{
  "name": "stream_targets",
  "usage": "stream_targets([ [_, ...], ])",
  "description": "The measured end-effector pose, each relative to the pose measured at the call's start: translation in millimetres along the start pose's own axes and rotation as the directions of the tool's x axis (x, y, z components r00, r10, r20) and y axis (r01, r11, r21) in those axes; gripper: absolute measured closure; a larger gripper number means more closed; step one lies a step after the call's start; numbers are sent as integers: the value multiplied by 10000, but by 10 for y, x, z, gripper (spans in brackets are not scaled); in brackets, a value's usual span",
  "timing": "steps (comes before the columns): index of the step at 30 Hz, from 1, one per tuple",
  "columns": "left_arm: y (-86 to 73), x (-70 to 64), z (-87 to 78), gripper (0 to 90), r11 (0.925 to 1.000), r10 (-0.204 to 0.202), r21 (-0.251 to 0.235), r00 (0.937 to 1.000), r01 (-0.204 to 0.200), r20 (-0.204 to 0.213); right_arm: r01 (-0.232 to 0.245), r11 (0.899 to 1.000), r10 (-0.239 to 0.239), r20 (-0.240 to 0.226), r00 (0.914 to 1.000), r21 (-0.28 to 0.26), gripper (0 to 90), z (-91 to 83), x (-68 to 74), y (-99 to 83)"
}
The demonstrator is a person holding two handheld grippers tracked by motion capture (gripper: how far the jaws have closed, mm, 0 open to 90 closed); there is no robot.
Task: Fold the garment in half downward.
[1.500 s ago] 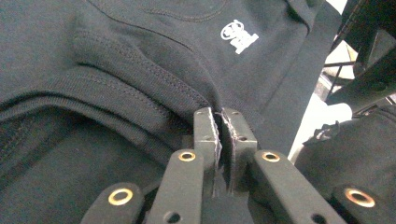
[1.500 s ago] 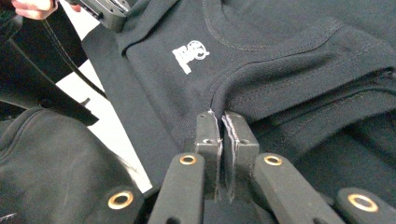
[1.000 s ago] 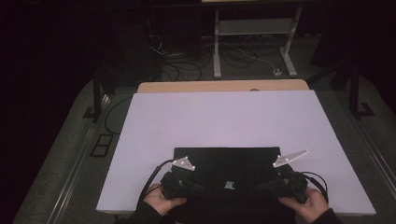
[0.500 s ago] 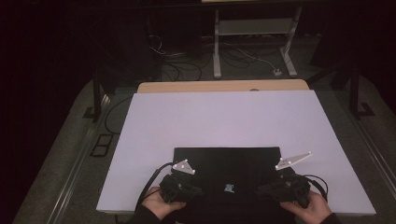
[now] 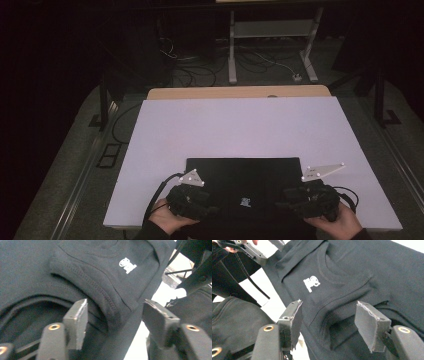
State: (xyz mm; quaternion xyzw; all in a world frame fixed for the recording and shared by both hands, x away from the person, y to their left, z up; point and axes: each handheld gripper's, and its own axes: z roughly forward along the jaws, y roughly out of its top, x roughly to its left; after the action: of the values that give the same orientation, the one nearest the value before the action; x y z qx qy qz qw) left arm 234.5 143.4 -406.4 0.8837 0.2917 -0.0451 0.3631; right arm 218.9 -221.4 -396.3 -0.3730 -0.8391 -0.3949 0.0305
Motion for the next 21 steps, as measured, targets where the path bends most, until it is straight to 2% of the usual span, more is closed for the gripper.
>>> stream_targets([
  [5,45,27,-57,220,9993,-98,-351,10000,99,9,-1,10000,1,142,9999,-1,250,-23,-27,39],
  [7,82,37,-66,166,9994,-103,-330,9997,111,237,-22,10000,22,226,9997,-6,198,-25,-48,59],
  [10,120,44,-71,106,9995,34,-300,9999,-30,122,-121,9999,123,418,9991,-55,139,-44,-82,90],
  [13,147,60,-70,26,9998,31,-202,9999,-28,120,-207,9997,212,448,9988,-111,124,-72,-122,115],
  [16,167,78,-79,0,9997,140,-186,9997,-136,197,-195,9997,200,553,9983,-110,41,-108,-171,141],
  [21,207,130,-135,0,9993,345,-119,9993,-344,110,-299,9992,316,661,9973,-278,0,-206,-264,185],
])
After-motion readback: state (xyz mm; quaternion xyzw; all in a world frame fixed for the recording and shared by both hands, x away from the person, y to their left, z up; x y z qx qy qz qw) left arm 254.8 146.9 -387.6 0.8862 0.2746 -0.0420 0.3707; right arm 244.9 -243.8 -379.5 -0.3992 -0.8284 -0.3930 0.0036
